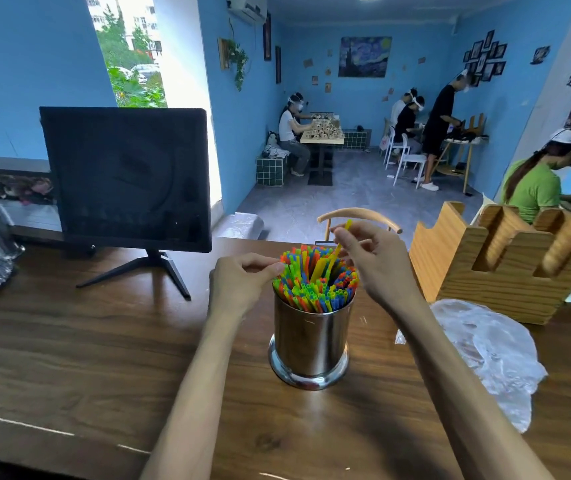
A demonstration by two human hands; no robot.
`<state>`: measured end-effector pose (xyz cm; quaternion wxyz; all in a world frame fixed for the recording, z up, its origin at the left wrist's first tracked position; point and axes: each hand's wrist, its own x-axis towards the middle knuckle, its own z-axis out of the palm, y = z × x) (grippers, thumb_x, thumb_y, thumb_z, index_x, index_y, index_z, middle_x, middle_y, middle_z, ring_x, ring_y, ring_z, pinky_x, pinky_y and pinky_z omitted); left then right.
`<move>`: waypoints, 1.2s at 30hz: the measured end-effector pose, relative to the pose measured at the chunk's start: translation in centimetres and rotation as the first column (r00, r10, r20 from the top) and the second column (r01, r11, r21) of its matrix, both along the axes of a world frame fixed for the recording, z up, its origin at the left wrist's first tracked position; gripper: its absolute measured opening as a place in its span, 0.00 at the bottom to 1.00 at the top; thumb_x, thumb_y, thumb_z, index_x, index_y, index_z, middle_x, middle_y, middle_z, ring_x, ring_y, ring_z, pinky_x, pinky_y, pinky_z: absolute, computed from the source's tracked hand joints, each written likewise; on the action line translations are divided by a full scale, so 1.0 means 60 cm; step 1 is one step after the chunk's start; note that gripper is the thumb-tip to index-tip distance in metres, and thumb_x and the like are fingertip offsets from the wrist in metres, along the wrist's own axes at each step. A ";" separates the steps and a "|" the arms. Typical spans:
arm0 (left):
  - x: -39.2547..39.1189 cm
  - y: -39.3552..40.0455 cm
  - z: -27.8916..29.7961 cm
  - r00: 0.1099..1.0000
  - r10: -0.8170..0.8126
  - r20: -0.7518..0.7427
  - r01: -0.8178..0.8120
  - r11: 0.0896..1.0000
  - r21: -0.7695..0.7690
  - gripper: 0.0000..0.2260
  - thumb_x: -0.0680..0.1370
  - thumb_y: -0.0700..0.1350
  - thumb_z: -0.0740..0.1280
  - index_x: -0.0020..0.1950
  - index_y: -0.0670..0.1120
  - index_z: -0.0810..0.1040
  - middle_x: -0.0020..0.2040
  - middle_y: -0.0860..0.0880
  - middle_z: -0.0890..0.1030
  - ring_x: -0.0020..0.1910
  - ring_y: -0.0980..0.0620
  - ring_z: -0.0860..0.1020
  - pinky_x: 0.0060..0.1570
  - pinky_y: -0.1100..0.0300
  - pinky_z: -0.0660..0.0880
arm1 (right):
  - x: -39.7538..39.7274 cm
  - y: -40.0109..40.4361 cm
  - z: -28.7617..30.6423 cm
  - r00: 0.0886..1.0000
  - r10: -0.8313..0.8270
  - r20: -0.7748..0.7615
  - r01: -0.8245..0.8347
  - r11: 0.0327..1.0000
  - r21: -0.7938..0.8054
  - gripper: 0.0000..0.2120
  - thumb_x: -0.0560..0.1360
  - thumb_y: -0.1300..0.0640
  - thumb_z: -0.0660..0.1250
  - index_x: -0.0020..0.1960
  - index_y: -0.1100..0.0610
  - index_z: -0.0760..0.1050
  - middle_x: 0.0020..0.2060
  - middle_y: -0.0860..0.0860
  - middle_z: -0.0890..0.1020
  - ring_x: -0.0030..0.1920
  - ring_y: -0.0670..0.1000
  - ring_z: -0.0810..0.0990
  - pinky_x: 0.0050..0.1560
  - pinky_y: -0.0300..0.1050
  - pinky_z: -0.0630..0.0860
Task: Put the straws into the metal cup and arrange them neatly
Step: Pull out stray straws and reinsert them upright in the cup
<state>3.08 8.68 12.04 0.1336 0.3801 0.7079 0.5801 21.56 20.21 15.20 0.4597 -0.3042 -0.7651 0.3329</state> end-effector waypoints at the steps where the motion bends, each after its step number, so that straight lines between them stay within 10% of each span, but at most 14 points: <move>1: -0.001 -0.001 0.000 1.000 0.006 -0.013 -0.006 1.000 0.001 0.03 0.73 0.49 0.78 0.45 0.55 0.87 0.42 0.58 0.86 0.45 0.60 0.83 0.46 0.61 0.80 | 0.000 -0.001 -0.002 0.999 -0.011 0.050 0.011 1.000 0.003 0.09 0.80 0.46 0.68 0.52 0.49 0.84 0.41 0.43 0.85 0.44 0.43 0.83 0.48 0.47 0.81; 11: -0.009 -0.009 0.025 0.928 -0.179 -0.326 0.104 0.966 -0.236 0.04 0.80 0.52 0.69 0.48 0.54 0.79 0.45 0.57 0.80 0.44 0.60 0.75 0.39 0.66 0.68 | 0.008 -0.014 -0.006 0.963 0.032 0.268 -0.037 0.999 0.016 0.12 0.79 0.45 0.69 0.55 0.51 0.84 0.42 0.44 0.83 0.45 0.43 0.80 0.48 0.44 0.79; 16: -0.005 -0.011 0.028 0.868 -0.209 -0.451 0.117 0.968 -0.222 0.04 0.80 0.53 0.68 0.46 0.58 0.79 0.49 0.56 0.81 0.54 0.56 0.72 0.54 0.54 0.69 | 0.010 -0.018 -0.007 0.961 0.044 0.275 -0.050 0.999 0.016 0.10 0.79 0.46 0.69 0.54 0.51 0.84 0.41 0.45 0.83 0.42 0.41 0.80 0.42 0.35 0.75; 21: -0.003 -0.015 0.045 0.870 -0.240 -0.431 0.123 0.952 -0.282 0.05 0.75 0.55 0.73 0.42 0.57 0.81 0.49 0.60 0.80 0.56 0.57 0.71 0.60 0.51 0.62 | 0.010 -0.019 -0.010 0.960 0.048 0.276 -0.054 0.998 0.014 0.12 0.79 0.46 0.69 0.56 0.52 0.84 0.44 0.45 0.83 0.45 0.41 0.81 0.46 0.38 0.78; 27: -0.002 -0.023 0.059 0.866 -0.434 -0.250 0.380 0.894 -0.235 0.04 0.77 0.46 0.74 0.44 0.48 0.82 0.39 0.57 0.79 0.33 0.69 0.73 0.36 0.74 0.67 | 0.006 -0.021 -0.013 0.961 0.055 0.271 -0.059 0.998 0.005 0.12 0.79 0.45 0.70 0.56 0.52 0.84 0.46 0.45 0.84 0.47 0.42 0.81 0.50 0.42 0.81; 36: 0.003 -0.026 0.052 0.924 -0.326 -0.199 0.326 0.945 -0.033 0.07 0.76 0.43 0.76 0.53 0.48 0.85 0.41 0.52 0.85 0.41 0.63 0.79 0.39 0.75 0.70 | 0.004 -0.021 -0.015 0.956 0.066 0.284 -0.060 0.998 -0.029 0.15 0.79 0.45 0.69 0.60 0.52 0.83 0.49 0.47 0.84 0.48 0.41 0.81 0.44 0.33 0.77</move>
